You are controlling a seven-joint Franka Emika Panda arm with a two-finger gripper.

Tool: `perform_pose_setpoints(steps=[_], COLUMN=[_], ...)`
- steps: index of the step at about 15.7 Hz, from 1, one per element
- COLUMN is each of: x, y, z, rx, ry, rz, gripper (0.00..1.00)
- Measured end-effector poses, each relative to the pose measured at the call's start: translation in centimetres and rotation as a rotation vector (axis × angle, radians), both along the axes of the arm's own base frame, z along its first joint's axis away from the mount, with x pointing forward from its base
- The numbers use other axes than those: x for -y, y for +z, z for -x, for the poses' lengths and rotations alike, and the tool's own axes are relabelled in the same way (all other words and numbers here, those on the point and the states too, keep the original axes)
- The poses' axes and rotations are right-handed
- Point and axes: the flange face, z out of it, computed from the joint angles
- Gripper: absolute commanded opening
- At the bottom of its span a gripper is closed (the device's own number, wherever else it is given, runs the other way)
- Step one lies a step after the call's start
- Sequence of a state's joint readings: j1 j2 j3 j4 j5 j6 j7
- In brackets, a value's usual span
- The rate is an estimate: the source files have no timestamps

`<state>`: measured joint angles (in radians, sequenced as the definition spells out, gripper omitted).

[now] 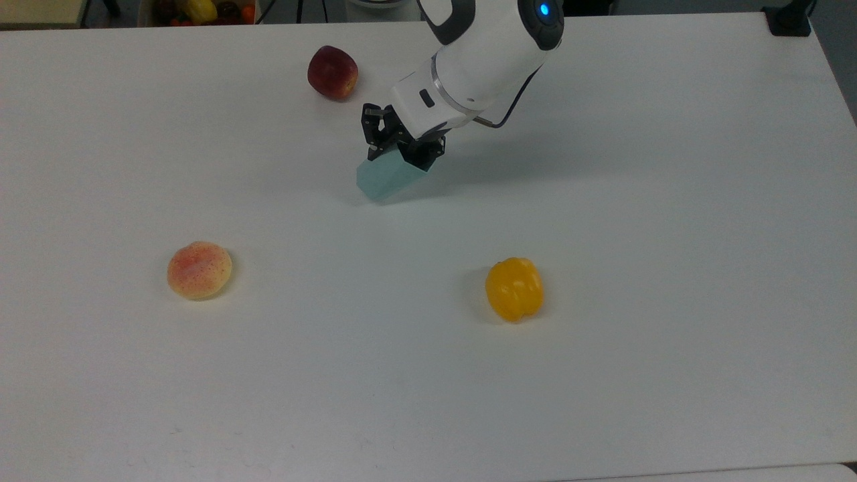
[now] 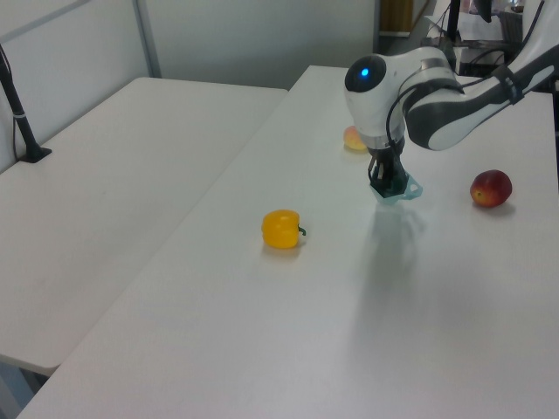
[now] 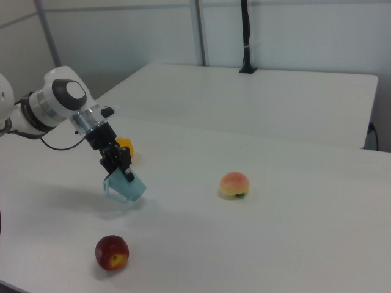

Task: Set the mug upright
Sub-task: 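Lift the mug and rotate it so its base faces the table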

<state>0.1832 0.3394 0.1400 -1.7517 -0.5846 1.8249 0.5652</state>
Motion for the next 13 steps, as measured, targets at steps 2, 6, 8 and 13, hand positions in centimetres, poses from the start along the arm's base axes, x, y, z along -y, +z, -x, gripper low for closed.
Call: perform_pose_setpoints(steps=[2,6,8,13], x=[0.7,2.6,3.3,5.1], y=[1.6,4.7,5.1,2.8], z=[-0.4,-1.2,-1.8,-2.5], rx=[-0.011,-0.050,-0.065,-0.184], ry=[-0.015,0.000,0.079,0.330], rz=[-0.073,-0.308,-0.434,-0.625], gripper=[0.00,0.00,0.00,0.00])
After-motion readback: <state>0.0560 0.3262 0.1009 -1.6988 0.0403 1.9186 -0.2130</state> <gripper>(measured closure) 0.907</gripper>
